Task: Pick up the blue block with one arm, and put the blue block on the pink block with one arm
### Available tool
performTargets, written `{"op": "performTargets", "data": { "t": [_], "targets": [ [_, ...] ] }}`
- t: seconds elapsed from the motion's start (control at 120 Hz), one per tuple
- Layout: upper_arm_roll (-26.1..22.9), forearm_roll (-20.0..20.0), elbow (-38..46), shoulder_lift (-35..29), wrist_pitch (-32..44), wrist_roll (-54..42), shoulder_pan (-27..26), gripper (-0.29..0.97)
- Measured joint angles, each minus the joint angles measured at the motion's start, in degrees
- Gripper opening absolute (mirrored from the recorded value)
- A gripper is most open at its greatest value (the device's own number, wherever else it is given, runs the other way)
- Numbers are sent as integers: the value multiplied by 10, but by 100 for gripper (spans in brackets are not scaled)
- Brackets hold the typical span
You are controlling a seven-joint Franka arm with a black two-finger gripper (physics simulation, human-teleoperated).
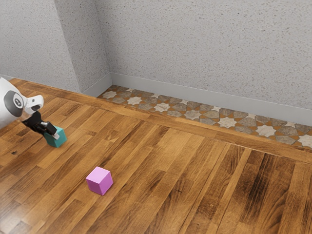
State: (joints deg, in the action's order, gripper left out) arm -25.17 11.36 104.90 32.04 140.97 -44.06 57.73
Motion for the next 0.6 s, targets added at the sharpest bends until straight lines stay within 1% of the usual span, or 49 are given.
{"op": "performTargets", "data": {
  "t": [0.25, 0.317, 0.45, 0.508, 0.6],
  "targets": [
    [0, -2, -5, -6, 2, 11, -13, 33],
    [1, -5, -1, -17, 3, 17, -17, 29],
    [3, -10, 27, -62, 5, 30, -32, 22],
    [19, -12, 52, -101, 5, 38, -59, 20],
    [82, -15, 96, -175, -5, 58, -147, 17]
  ]
}}
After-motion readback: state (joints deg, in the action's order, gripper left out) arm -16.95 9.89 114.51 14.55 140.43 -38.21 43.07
